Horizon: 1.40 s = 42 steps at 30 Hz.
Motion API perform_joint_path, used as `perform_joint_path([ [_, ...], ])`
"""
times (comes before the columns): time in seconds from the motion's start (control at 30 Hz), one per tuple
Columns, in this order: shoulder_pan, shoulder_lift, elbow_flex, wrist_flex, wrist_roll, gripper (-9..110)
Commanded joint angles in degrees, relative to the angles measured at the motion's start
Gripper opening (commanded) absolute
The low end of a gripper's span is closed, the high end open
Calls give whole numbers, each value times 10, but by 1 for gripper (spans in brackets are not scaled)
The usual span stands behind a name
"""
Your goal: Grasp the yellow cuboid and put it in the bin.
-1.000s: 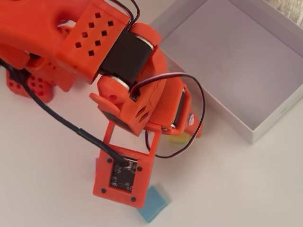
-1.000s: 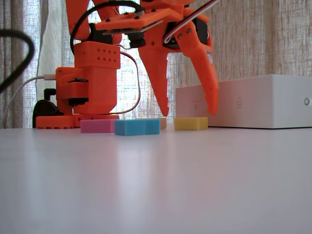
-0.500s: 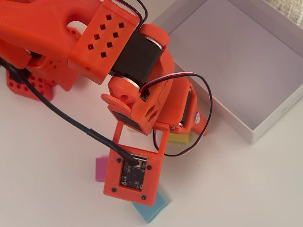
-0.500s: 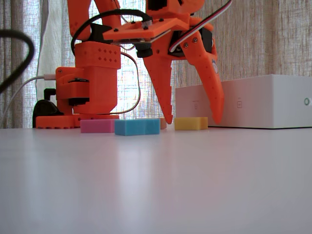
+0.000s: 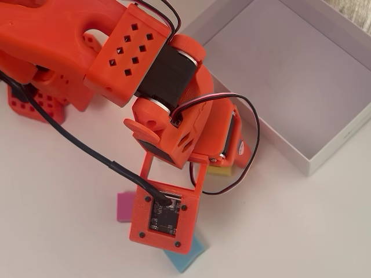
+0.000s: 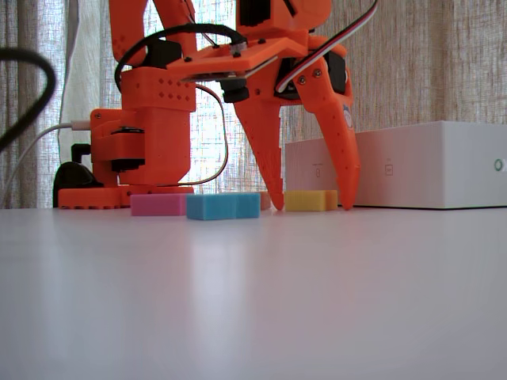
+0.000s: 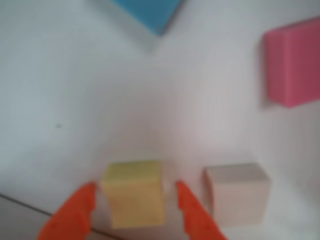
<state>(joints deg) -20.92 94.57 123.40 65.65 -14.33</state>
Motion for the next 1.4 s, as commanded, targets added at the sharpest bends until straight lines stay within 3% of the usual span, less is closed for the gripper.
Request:
perform_joint_path([
  [0.0,-2,-5,3,-3,1,11],
  [0.23,4,-2,18,-18,-1,-8],
  [0.47,22,49,-4,-25,0,-8],
  [0.73,5,183,-143,12,-8,-8],
  [1.13,-236,310,-188,-10,-33,-8],
  [1.37,-333,312,-75,-43,-76,-8],
])
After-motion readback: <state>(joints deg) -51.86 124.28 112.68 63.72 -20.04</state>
